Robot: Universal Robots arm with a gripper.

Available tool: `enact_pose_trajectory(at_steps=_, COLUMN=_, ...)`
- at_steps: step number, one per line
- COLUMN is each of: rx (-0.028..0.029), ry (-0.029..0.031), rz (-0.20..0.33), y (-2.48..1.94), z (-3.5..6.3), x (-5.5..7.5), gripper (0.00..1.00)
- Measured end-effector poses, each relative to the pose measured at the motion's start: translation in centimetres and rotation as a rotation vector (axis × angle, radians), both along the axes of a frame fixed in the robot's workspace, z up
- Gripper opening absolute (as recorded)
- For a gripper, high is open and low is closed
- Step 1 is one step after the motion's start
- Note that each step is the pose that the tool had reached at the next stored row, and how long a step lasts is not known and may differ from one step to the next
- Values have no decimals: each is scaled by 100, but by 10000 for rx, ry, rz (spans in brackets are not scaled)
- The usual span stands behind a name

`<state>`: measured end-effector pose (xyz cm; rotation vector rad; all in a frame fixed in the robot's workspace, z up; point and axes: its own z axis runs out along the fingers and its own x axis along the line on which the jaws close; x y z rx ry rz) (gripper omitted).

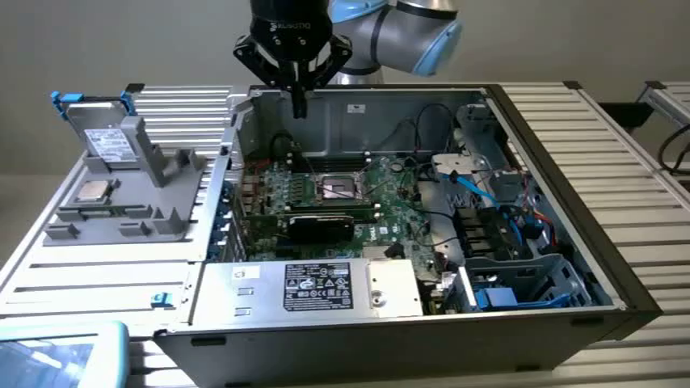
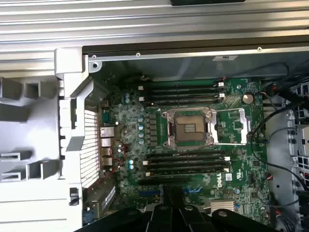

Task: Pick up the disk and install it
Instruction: 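Reach for the disk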

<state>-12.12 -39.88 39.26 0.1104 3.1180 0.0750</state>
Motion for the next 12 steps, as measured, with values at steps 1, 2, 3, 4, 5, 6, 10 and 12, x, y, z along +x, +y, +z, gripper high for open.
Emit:
enact_pose_trajectory(at_steps=1, rx=1, ry=0, rz=0, y=0, z=0, x=0, gripper=11)
enact_pose_trajectory(at_steps=2, rx=0, ry=0, rz=0, y=0, z=0, x=0, gripper=11)
enact_pose_trajectory(at_steps=3, rx=0, ry=0, rz=0, y=0, z=0, x=0, gripper=11)
enact_pose_trajectory(at_steps=4, rx=1, ry=0, rz=0, y=0, z=0, x=0, gripper=11)
enact_pose_trajectory(at_steps=5, rx=0, ry=0, rz=0, y=0, z=0, x=0, gripper=11)
enact_pose_trajectory(at_steps=6, rx=0, ry=0, rz=0, y=0, z=0, x=0, gripper=11)
enact_pose_trajectory(at_steps=10, rx=0, ry=0, rz=0, y=0, z=0, x=0, gripper=11)
enact_pose_trajectory(at_steps=12, rx=1, ry=-1, rz=0, y=0, z=0, x=0, gripper=11)
